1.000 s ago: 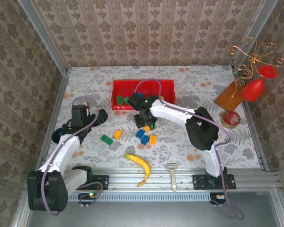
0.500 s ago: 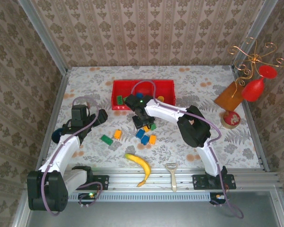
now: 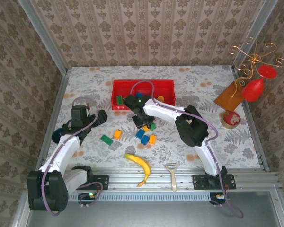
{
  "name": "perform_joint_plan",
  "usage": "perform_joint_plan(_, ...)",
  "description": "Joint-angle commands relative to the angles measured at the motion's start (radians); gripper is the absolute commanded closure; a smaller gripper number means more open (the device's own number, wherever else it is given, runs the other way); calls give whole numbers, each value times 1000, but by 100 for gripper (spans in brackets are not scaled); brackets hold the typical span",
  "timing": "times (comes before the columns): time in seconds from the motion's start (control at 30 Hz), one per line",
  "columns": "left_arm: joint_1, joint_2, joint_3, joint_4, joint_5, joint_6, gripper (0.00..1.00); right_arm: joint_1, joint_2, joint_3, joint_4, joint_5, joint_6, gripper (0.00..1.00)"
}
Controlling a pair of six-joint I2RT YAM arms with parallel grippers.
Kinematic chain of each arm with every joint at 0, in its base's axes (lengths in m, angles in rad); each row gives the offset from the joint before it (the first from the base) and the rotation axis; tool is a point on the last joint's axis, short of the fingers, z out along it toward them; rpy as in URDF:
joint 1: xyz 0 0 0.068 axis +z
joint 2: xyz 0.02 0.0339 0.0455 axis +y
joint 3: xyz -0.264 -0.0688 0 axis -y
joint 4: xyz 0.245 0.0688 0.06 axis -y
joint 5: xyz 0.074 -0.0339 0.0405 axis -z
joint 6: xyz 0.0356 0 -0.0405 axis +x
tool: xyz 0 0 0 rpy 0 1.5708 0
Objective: Sort the legos into containers by color
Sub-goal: Pick up the lego from the center of the table.
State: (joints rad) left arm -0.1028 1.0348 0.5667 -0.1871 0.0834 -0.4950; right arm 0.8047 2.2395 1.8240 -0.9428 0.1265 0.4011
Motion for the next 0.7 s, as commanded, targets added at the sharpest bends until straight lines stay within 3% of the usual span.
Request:
perform_joint_plan(0.0,10,-13,-10,0,10,-8,0,-5,60,-2,-7,7,-10,55)
perform_joint_plan(0.37,11,-18,-11,-1,10,-9,0,-6,75,20,-12,53,-18,51)
perform_joint_plan(0.67,12,-26,-13,-6,7,-7,0,-6,61,25,1,58,-17,72)
